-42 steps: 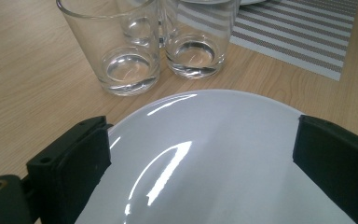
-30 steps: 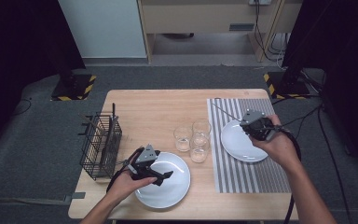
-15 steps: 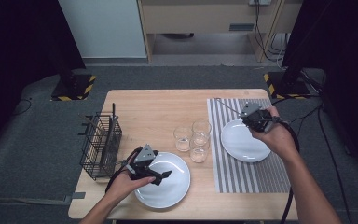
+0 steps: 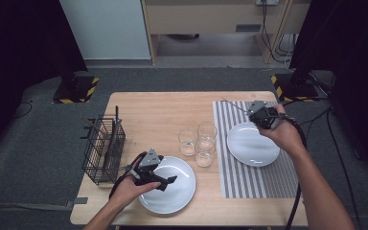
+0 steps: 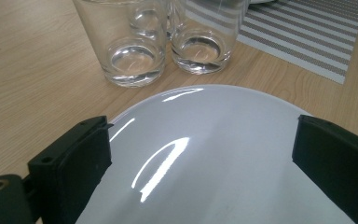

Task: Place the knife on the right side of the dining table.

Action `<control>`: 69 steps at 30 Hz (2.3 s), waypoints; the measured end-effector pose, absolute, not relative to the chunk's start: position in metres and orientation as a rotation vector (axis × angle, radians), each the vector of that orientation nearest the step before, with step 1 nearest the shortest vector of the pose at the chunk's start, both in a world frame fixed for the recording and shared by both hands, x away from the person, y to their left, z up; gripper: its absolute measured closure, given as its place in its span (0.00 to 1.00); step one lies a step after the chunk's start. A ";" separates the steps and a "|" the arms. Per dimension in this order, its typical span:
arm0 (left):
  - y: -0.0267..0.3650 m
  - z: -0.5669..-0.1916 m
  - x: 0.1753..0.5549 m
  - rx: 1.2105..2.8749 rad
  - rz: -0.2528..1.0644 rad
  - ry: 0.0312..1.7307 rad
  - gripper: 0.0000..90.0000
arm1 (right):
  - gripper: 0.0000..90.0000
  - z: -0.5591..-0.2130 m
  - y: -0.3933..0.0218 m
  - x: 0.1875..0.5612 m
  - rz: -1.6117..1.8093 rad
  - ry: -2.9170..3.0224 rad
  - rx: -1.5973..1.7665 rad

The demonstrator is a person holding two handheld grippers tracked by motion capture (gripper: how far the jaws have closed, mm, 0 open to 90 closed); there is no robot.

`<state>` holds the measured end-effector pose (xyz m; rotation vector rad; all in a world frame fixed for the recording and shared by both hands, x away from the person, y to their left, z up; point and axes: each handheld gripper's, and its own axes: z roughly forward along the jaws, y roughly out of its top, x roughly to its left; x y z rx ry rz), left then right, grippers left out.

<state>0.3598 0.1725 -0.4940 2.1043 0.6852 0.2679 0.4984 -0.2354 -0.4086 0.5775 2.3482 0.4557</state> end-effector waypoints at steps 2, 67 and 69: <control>0.173 -0.494 0.360 2.104 0.269 0.690 0.04 | 0.93 -0.410 -0.237 0.503 0.449 2.356 0.574; 0.174 -0.502 0.364 2.142 0.335 0.766 0.04 | 0.93 -0.470 -0.263 0.572 0.350 2.376 0.565; 0.173 -0.503 0.364 2.147 0.332 0.764 0.04 | 0.93 -0.471 -0.263 0.573 0.353 2.382 0.571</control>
